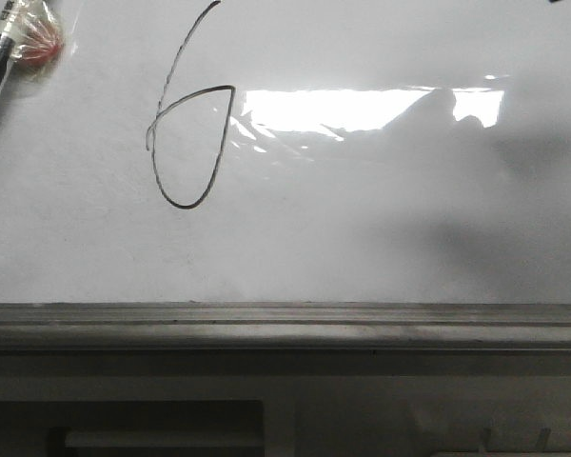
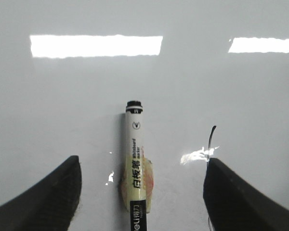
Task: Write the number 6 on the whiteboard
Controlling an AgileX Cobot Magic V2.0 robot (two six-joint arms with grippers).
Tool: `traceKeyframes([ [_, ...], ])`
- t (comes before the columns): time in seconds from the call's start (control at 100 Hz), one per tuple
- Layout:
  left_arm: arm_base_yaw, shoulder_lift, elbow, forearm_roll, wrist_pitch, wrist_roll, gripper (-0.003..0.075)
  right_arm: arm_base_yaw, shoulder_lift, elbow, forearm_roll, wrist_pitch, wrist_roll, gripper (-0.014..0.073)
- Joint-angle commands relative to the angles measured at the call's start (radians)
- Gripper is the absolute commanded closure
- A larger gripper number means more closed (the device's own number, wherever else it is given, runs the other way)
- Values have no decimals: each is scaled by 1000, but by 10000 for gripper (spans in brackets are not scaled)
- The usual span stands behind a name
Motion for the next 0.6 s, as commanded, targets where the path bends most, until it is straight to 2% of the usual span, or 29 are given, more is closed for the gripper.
traceKeyframes([
  [0.0,0,-69,0,9,-8,27,247,-6,-70,14,41,-120,-5,307],
  [0.09,0,-140,41,9,-7,27,346,-6,-146,86,43,-218,-5,457],
  [0.21,0,-221,111,15,20,31,593,-6,-273,210,43,-356,-6,664],
  [0.28,0,-266,155,41,55,31,741,-6,-348,283,43,-446,-6,664],
  [0.43,0,-376,237,61,108,31,740,-6,-521,460,43,-632,-22,664],
  [0.59,0,-515,284,61,98,31,740,-6,-689,556,43,-683,-22,664],
])
